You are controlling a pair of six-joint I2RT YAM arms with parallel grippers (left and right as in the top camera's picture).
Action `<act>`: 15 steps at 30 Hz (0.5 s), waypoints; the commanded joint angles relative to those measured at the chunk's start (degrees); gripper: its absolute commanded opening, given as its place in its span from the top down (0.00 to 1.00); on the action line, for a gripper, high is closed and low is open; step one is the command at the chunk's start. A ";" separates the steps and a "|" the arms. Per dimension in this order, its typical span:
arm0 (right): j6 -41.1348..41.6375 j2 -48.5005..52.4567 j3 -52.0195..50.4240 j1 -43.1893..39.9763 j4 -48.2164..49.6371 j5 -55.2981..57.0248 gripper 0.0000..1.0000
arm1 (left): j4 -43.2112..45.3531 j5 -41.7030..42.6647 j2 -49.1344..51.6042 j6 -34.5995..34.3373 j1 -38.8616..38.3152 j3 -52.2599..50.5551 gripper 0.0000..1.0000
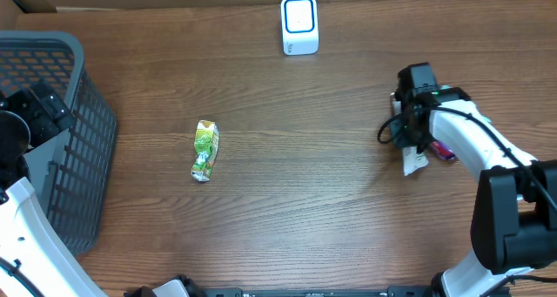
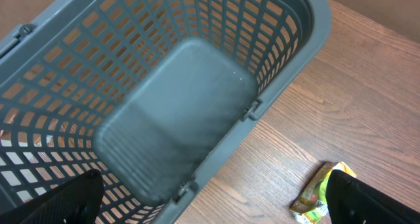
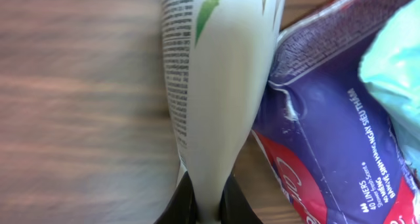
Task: Scan the item barcode
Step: 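Carry the white tube right and set it beside the purple pack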
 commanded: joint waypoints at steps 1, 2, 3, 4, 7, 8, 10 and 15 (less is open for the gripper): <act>1.38 -0.09 -0.90 -3.19 1.36 6.05 0.96 | 0.11 -0.28 0.00 -0.59 0.09 0.61 0.00; 1.38 -0.09 -0.90 -3.87 1.68 6.01 0.92 | 0.11 -0.28 0.00 -0.59 0.09 0.61 0.00; 1.38 -0.09 -0.90 -4.52 1.95 6.03 0.89 | 0.11 -0.28 0.00 -0.59 0.09 0.61 0.00; 1.38 -0.09 -0.90 -4.96 2.12 6.01 0.83 | 0.11 -0.28 0.00 -0.59 0.09 0.61 0.01; 1.40 -0.11 -0.31 -5.40 2.56 3.48 0.50 | 0.11 -0.28 0.00 -0.59 0.09 0.61 0.01; 1.40 -0.13 0.50 -5.38 2.05 1.57 0.44 | 0.11 -0.28 0.00 -0.59 0.09 0.61 0.01; 1.44 -0.44 2.75 -5.03 0.72 -1.44 0.32 | 0.11 -0.28 0.00 -0.59 0.09 0.61 0.00; 1.42 -1.05 14.49 -4.79 -9.07 -10.19 0.04 | 0.11 -0.28 0.00 -0.59 0.09 0.61 0.00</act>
